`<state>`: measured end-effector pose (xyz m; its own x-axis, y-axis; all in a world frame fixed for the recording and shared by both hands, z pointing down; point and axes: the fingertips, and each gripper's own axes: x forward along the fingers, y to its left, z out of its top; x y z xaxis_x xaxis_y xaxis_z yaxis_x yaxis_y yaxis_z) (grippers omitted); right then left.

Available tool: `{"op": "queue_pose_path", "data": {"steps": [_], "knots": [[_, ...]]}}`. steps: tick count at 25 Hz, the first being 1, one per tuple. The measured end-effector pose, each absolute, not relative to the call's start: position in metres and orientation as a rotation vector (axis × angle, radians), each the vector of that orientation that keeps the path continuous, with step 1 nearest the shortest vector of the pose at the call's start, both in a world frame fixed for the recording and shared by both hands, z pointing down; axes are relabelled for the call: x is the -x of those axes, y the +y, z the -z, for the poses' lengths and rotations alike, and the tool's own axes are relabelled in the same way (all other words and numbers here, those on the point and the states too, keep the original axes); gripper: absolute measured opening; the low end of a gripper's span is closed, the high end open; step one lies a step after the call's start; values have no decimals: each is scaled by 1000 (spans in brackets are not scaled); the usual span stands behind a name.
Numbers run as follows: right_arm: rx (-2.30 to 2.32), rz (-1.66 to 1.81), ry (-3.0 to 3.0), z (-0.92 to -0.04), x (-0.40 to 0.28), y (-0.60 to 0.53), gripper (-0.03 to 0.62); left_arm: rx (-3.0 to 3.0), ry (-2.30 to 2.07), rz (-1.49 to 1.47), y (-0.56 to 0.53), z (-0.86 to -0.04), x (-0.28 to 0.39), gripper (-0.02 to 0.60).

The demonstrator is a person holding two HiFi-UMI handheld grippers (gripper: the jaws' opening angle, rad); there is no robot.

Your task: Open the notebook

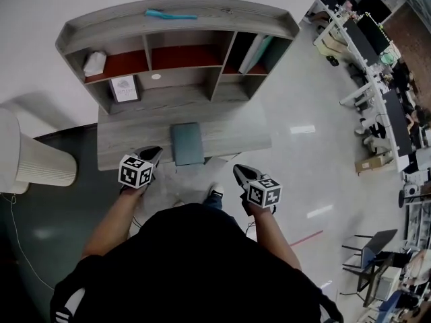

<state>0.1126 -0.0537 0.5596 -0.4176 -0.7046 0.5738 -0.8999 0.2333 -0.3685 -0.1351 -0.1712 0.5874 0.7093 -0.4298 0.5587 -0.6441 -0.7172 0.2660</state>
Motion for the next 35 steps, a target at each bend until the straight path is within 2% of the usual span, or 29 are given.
{"op": "queue_pose_path", "data": {"steps": [18, 35], "knots": [[-1376, -1064, -2148, -611, -174, -93, 2, -2363, -762, -822, -176, -655, 65, 38], [-1244, -1166, -2093, -661, -193, -102, 2, -2347, -727, -1034, -175, -724, 16, 40]]}}
